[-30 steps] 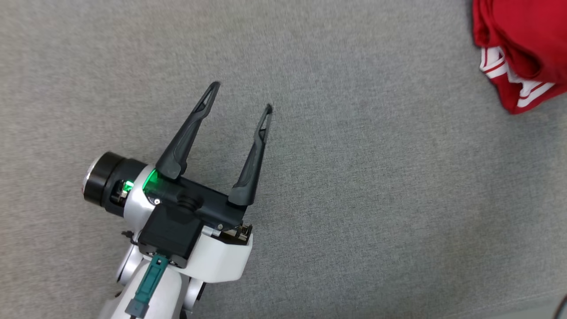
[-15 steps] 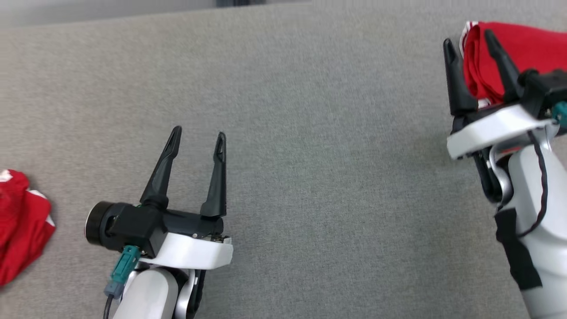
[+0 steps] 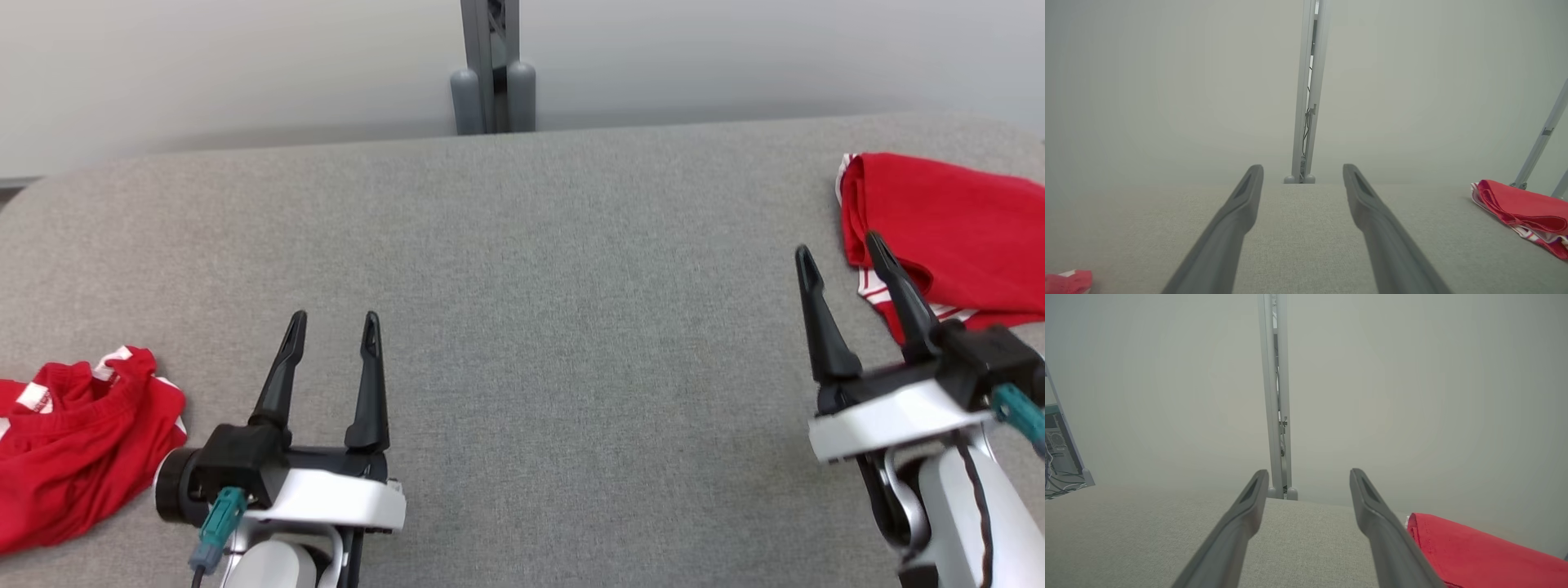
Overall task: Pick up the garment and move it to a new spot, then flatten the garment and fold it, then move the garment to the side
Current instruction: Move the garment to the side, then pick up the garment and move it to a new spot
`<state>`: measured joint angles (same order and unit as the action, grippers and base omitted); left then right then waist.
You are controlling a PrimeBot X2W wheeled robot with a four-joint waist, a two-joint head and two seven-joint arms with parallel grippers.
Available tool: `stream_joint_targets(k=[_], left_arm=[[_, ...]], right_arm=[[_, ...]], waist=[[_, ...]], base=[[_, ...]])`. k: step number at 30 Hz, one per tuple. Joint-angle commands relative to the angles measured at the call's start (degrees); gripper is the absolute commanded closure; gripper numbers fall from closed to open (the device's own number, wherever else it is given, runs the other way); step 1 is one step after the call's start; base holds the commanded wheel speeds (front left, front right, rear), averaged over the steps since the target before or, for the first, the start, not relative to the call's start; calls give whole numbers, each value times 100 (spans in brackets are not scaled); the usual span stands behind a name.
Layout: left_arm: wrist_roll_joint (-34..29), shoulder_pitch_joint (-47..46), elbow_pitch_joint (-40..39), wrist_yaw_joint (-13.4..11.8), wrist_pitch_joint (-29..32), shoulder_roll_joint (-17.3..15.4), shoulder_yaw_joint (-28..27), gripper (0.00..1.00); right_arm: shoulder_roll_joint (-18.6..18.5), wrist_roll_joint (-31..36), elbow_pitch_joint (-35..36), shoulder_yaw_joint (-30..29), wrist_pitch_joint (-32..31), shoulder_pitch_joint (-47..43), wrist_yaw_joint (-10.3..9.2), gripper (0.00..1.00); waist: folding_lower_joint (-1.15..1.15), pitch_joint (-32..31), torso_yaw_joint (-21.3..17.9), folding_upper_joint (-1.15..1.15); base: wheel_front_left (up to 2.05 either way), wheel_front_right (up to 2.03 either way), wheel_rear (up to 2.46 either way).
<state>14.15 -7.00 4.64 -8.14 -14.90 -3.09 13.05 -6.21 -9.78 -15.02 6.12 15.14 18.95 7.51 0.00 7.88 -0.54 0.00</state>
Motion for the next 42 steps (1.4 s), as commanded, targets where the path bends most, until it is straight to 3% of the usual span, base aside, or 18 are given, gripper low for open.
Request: stream_joint_targets(k=[1,7,15,35,42], left_arm=[[-101,146,-40,-21,-31,-13,-100,0],[-265,530,-126,25,-33,2,-289,0],[-447,1008,-213,154,-29,7,-471,0],[-530,1204,-225,187,-29,8,-553,0],[-551,1235,-217,195,-29,7,-531,0]], right_arm=[[37,137,211,-152,3,-352,-3,0],[223,276,714,-503,4,-1120,-3,0],[307,354,977,-501,4,-1720,-3,0],[323,186,926,-537,4,-1955,-3,0],[321,180,945,-415,4,-2011,-3,0]], waist=[[0,-204,59,0],[0,-478,79,0],[0,-733,49,0],[0,-828,114,0],[0,-862,371,0]], base=[[0,0,0],[0,0,0],[0,0,0],[0,0,0],[0,0,0]])
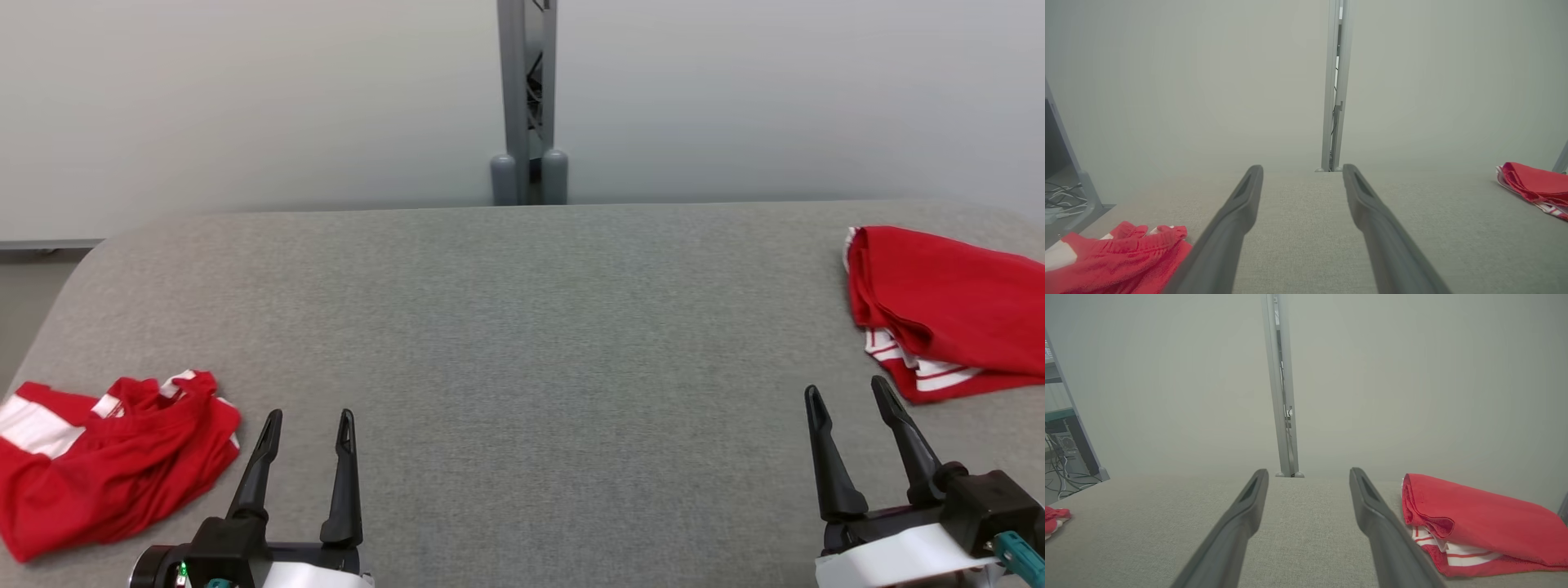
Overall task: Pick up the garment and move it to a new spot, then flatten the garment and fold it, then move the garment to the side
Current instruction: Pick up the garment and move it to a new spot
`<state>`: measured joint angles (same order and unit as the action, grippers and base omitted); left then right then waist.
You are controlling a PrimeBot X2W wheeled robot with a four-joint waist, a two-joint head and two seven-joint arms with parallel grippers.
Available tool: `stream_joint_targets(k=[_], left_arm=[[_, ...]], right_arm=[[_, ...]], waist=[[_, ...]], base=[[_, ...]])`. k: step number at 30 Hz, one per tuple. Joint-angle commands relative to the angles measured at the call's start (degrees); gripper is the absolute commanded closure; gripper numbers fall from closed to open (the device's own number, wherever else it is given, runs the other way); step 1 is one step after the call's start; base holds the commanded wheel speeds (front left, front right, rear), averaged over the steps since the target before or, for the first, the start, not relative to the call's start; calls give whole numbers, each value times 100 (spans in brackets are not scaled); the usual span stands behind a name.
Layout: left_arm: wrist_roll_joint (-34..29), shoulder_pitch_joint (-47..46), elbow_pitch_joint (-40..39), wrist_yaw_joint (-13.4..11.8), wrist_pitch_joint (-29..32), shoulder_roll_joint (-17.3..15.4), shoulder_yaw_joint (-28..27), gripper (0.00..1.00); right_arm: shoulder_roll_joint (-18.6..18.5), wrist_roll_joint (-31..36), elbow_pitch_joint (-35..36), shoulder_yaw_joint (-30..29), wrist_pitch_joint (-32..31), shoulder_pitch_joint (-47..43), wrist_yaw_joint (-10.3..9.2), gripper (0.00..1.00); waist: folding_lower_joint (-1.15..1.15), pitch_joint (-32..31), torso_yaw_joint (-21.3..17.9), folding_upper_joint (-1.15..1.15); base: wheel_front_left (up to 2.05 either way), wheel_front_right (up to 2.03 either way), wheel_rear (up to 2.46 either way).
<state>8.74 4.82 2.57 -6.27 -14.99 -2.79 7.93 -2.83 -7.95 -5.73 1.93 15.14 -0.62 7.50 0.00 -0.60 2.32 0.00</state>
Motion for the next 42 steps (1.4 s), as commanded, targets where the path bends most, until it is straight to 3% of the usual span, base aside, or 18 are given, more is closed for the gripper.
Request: stream_joint_targets(k=[1,13,24,33,42], left_arm=[[-14,70,-25,1,-20,-23,-19,0],[7,52,-167,-19,-20,-24,-30,0],[103,127,-301,-157,-19,-22,-71,0],[157,150,-341,-238,-19,-22,-87,0],[269,52,-329,-278,-19,-23,-98,0]], right_arm=[[-18,-10,20,30,4,-69,-2,0],[-18,-52,18,232,4,-84,-2,0],[-20,-79,31,339,4,-104,-2,0],[-20,-63,10,353,4,-72,-2,0],[-20,58,5,372,4,34,-2,0]], waist=[[0,-22,152,0],[0,28,1356,0],[0,40,2142,0],[0,68,2362,0],[0,237,2338,0]], base=[[0,0,0],[0,0,0],[0,0,0],[0,0,0],[0,0,0]])
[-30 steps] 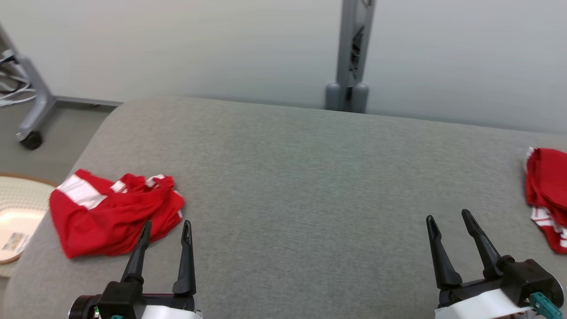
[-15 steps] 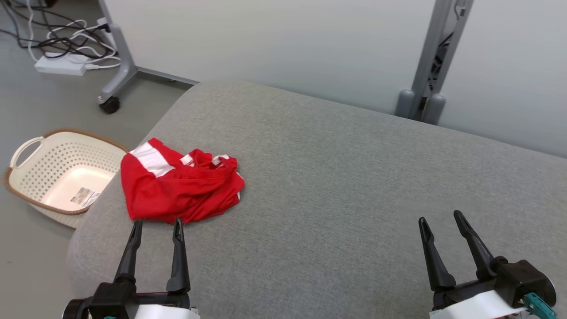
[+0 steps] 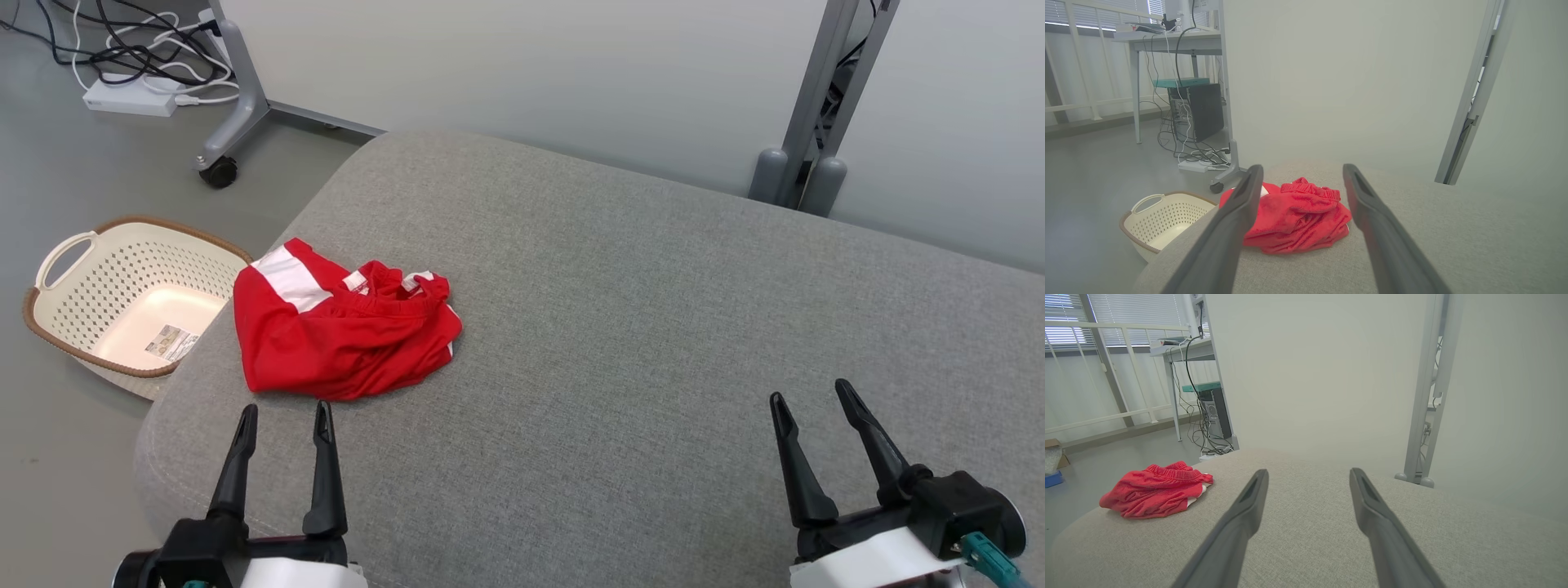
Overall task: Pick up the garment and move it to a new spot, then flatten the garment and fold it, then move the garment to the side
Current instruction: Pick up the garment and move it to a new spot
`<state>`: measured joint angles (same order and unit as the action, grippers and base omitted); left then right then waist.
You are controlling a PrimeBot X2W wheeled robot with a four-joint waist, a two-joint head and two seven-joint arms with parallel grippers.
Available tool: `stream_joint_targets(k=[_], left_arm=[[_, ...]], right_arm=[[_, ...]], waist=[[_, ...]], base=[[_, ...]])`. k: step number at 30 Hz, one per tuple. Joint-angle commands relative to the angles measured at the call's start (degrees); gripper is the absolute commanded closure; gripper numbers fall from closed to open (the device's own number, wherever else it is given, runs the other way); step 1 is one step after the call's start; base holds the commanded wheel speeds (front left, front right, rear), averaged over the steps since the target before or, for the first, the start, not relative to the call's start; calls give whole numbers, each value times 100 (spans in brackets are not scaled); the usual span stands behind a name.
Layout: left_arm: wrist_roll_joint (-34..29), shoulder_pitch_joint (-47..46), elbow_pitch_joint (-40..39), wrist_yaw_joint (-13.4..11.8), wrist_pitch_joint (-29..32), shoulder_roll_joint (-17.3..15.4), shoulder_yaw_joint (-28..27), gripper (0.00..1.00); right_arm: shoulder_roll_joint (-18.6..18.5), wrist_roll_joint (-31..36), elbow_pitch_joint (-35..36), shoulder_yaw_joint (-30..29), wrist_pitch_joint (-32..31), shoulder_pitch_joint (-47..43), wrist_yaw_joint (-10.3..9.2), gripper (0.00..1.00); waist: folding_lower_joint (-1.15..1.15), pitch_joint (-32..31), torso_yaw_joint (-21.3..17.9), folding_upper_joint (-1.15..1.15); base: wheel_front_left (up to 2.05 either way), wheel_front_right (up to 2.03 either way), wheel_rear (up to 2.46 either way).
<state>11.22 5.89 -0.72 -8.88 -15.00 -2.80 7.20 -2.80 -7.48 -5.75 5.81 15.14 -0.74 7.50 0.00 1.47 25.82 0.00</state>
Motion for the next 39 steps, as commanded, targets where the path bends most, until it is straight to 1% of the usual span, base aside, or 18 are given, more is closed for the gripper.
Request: stream_joint_targets(k=[1,5,11,13,16,18,24,26,27,31,36,39], left_arm=[[35,-106,20,-11,-18,-21,-35,0],[96,-377,132,-7,-18,-21,-133,0],[210,-949,511,65,-18,-22,-412,0],[294,-1338,876,166,-18,-19,-548,0],[461,-1813,1420,357,-14,-18,-563,0],[408,-2209,1812,434,-12,-35,-625,0],[544,-3344,3120,543,14,-143,-807,0],[620,-3691,3536,576,173,-210,-869,0],[620,-3691,3536,576,173,-210,-869,0],[741,-4234,4210,532,657,-359,-930,0],[781,-4750,4901,488,1476,-517,-874,0],[862,-5007,5263,556,1970,-605,-869,0]], right_arm=[[-24,28,12,-22,4,69,-2,0],[-24,148,29,-53,4,197,-2,0],[-159,268,53,-95,4,434,-2,0],[-270,302,79,-98,4,563,-2,0],[-412,340,89,-90,4,711,-2,0],[-498,366,78,-76,4,817,-2,0],[-670,411,52,13,4,1132,-2,0],[-703,426,6,51,4,1217,-2,0],[-703,426,6,51,4,1217,-2,0],[-728,435,-54,61,4,1357,-2,0],[-745,445,-95,45,4,1443,-2,0],[-732,464,-120,66,4,1504,-2,0]], waist=[[0,71,-25,0],[0,271,-105,0],[0,658,-249,0],[0,927,-312,0],[0,1240,-342,0],[0,1423,-365,0],[0,1832,-477,0],[0,1911,-525,0],[0,1911,-525,0],[0,2043,-599,0],[0,2184,-652,0],[0,2271,-697,0]], base=[[0,0,0],[0,0,0],[0,0,0],[0,0,0],[0,0,0],[0,0,0],[0,0,0],[0,0,0],[0,0,0],[0,0,0],[0,0,0],[0,0,0]])
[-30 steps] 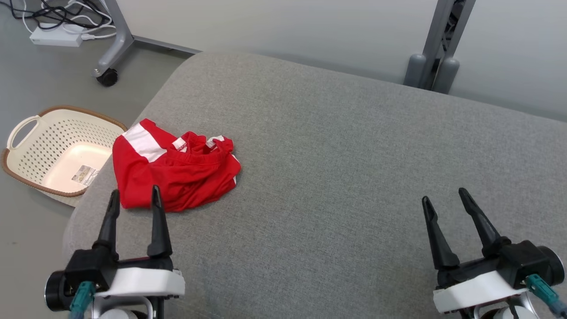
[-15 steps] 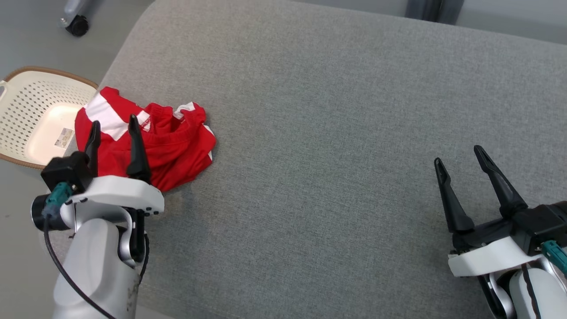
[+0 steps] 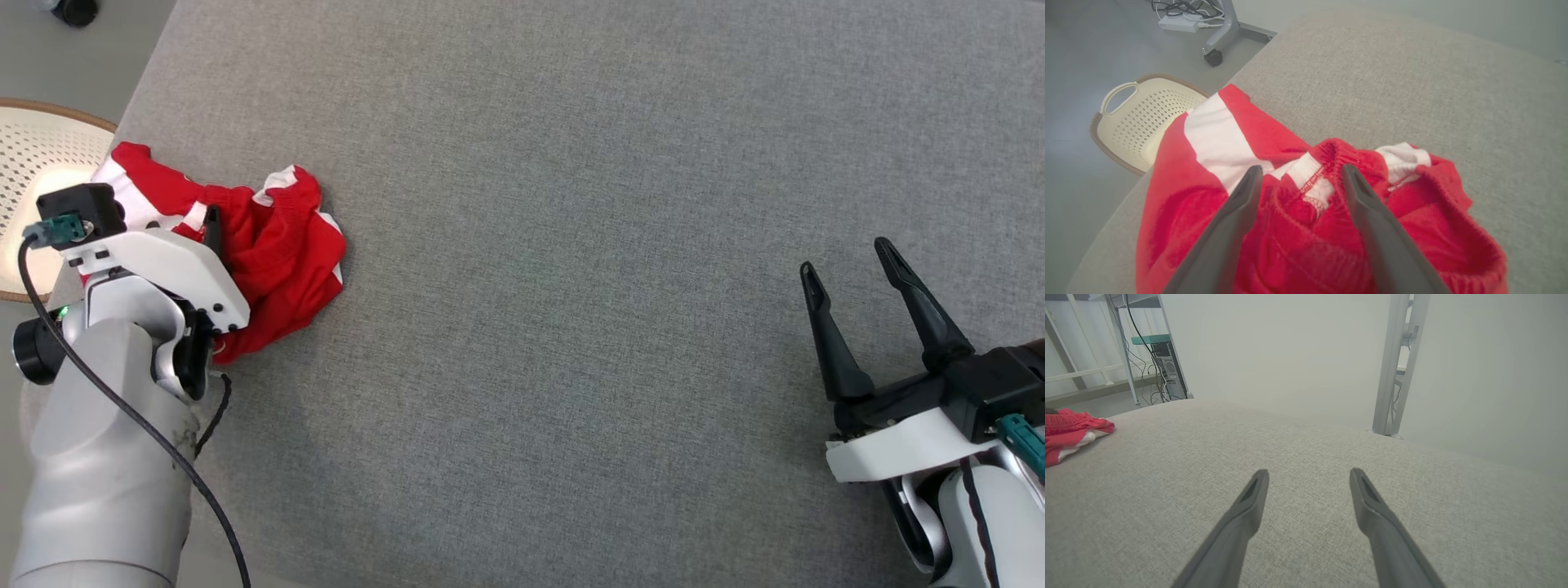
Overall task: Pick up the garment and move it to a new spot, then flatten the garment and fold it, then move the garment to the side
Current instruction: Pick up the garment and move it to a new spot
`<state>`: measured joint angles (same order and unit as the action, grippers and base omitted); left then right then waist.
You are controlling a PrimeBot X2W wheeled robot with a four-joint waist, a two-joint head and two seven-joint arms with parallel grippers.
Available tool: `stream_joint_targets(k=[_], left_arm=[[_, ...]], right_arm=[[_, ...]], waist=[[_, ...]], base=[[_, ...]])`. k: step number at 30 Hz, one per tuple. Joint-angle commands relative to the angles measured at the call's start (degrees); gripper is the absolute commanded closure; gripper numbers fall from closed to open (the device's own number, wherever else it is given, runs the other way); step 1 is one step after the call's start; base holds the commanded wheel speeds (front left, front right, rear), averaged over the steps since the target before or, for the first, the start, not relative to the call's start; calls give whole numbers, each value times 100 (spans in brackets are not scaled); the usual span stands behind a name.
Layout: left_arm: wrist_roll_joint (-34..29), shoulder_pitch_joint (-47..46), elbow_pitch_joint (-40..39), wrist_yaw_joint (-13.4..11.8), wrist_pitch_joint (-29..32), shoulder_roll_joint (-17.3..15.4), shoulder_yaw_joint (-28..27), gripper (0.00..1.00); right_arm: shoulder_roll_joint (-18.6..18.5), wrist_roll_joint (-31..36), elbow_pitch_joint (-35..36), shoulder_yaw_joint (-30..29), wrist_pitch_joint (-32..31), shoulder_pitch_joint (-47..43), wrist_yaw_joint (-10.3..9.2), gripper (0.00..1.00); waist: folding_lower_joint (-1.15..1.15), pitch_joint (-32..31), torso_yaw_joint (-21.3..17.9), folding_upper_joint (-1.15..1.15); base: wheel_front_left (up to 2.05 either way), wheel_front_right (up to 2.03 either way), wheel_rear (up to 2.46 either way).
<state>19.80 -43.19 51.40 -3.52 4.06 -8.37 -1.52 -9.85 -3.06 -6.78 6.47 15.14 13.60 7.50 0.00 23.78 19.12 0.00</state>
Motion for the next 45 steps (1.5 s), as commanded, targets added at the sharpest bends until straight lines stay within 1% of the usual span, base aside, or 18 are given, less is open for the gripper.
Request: stream_joint_targets(k=[1,3,5,8,9,10,12,15,19,21,25,28,31,32,34,39,43,45], left_arm=[[16,-157,167,33,209,-77,24,0],[0,-227,377,83,506,-101,103,0],[50,-287,530,227,755,-101,158,0],[85,-302,626,334,805,-123,175,0],[98,-297,623,347,723,-124,169,58],[102,-285,626,357,671,-130,176,100],[64,-267,548,388,374,-164,192,100],[98,-244,353,455,-322,-186,130,100],[37,-191,176,556,-1080,-228,161,100],[-23,-185,76,619,-1383,-262,214,100],[-168,-163,-261,631,-1772,-334,295,100],[-386,-132,-736,544,-1890,-396,420,100],[-570,-65,-1347,551,-1921,-431,533,100],[-570,-65,-1347,551,-1921,-431,533,100],[-678,-12,-1768,606,-1923,-463,627,100],[-990,137,-2691,615,-1928,-554,880,100],[-1232,179,-3228,563,-1876,-586,1120,100],[-1276,173,-3454,606,-1815,-580,1232,100]], right_arm=[[-26,31,-22,13,4,99,-2,0],[-23,39,-34,32,4,143,-2,0],[-13,36,-56,44,4,171,-2,0],[1,19,-70,21,4,210,-2,0],[4,15,-75,13,4,212,-2,0],[10,12,-76,10,4,211,-2,0],[19,6,-83,2,4,201,-2,0],[50,-1,-103,-8,4,163,-2,0],[124,-52,-170,18,4,94,-2,0],[164,-85,-204,43,4,90,-2,0],[258,-145,-255,82,4,31,-2,0],[320,-207,-305,104,4,-3,-2,0],[382,-255,-321,91,4,-48,-2,0],[382,-255,-321,91,4,-48,-2,0],[425,-271,-331,84,4,-86,-2,0],[513,-332,-335,47,4,-118,-2,0],[575,-357,-307,-27,4,-162,-2,0],[605,-379,-293,-42,4,-188,-2,0]], waist=[[0,74,-41,0],[0,124,-66,0],[0,148,-94,0],[0,166,-135,0],[0,164,-147,0],[0,158,-158,0],[0,145,-180,0],[0,92,-201,0],[0,-63,-242,0],[0,-169,-278,0],[0,-420,-383,0],[0,-603,-508,0],[0,-748,-662,0],[0,-748,-662,0],[0,-835,-796,0],[0,-1016,-1219,0],[0,-1120,-1601,0],[0,-1162,-1824,0]], base=[[0,0,0],[0,0,0],[0,0,0],[0,0,0],[0,0,0],[0,0,0],[0,0,0],[0,0,0],[0,0,0],[0,0,0],[0,0,0],[0,0,0],[0,0,0],[0,0,0],[0,0,0],[0,0,0],[0,0,0],[0,0,0]])
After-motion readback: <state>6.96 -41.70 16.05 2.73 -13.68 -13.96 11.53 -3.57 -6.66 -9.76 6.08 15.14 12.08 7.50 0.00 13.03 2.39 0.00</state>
